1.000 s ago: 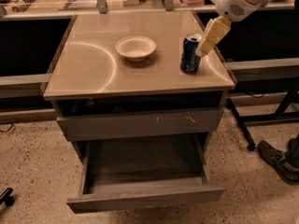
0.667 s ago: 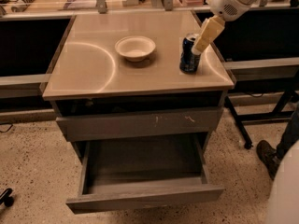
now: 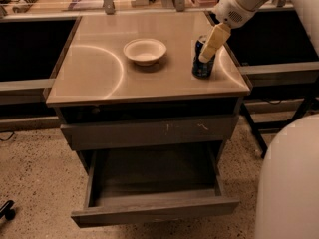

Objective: Place pepsi can into middle drawer

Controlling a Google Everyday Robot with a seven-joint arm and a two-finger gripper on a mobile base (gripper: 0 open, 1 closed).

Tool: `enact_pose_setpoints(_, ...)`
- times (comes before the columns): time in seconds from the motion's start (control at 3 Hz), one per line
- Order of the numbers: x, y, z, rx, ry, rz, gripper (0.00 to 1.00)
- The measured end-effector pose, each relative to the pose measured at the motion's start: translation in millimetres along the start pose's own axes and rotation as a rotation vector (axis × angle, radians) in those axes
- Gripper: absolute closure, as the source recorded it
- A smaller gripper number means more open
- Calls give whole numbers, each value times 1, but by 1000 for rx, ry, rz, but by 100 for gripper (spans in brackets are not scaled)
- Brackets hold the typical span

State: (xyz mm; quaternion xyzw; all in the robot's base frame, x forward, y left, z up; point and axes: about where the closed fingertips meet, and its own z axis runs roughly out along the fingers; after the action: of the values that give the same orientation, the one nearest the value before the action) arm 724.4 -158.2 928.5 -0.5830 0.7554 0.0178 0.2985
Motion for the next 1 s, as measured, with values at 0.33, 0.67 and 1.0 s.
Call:
enact_pose_setpoints(0.33, 4, 4, 17, -31, 13, 3, 0)
enact_pose_setpoints(0.67, 8, 7, 27, -47, 19, 5, 0)
enact_pose_setpoints(1.0, 13, 8, 35, -58, 28, 9, 0)
